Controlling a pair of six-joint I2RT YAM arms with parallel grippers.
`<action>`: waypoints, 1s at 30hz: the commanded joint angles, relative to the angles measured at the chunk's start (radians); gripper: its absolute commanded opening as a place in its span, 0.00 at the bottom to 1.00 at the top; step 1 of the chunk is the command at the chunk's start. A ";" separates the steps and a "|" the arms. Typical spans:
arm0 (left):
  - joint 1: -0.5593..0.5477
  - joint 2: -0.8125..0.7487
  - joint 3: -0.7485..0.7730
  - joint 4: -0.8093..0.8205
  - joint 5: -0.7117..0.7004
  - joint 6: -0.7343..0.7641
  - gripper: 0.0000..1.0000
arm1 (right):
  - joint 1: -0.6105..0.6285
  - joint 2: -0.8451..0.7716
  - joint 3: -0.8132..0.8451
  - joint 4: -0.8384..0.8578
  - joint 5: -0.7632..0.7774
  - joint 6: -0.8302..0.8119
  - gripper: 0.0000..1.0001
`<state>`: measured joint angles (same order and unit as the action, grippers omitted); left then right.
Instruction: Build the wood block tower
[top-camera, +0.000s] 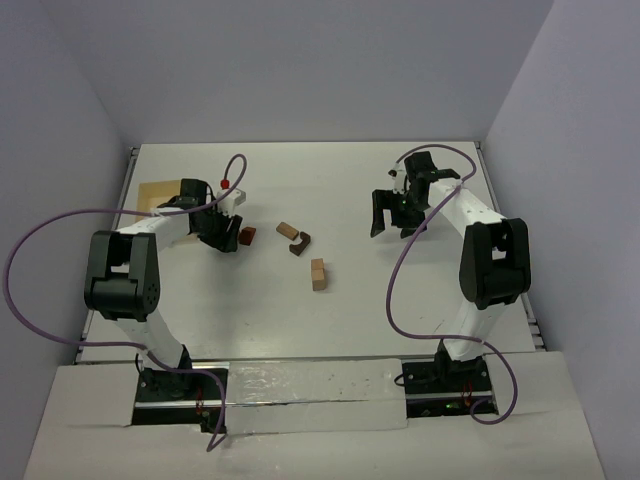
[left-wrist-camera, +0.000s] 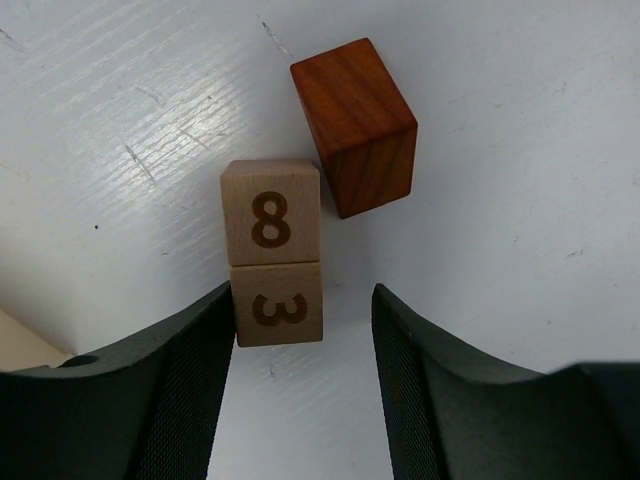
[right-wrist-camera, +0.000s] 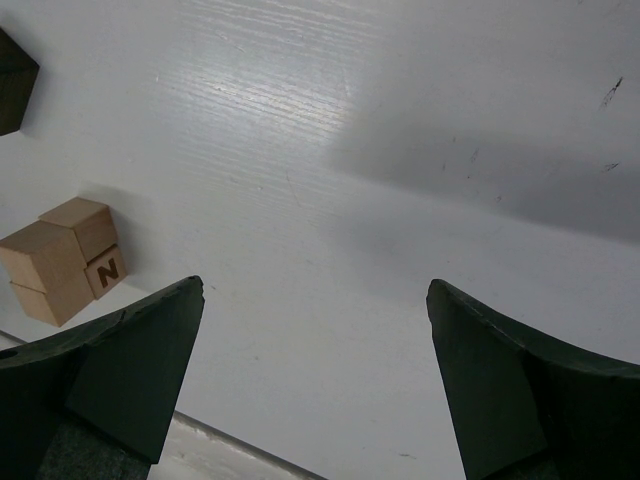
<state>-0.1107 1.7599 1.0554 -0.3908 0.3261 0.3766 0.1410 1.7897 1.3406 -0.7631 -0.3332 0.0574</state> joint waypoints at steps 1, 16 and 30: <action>-0.013 0.002 0.021 0.012 0.000 -0.026 0.62 | -0.001 -0.032 -0.003 0.013 0.000 -0.013 1.00; 0.018 -0.061 0.178 -0.215 -0.052 0.266 0.79 | -0.015 -0.043 -0.018 0.013 -0.002 -0.030 1.00; 0.176 0.030 0.524 -0.870 0.248 1.295 0.98 | -0.018 -0.004 0.006 0.005 -0.011 -0.033 1.00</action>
<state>0.0855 1.7229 1.4709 -0.9850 0.4584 1.2834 0.1308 1.7888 1.3200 -0.7631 -0.3376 0.0346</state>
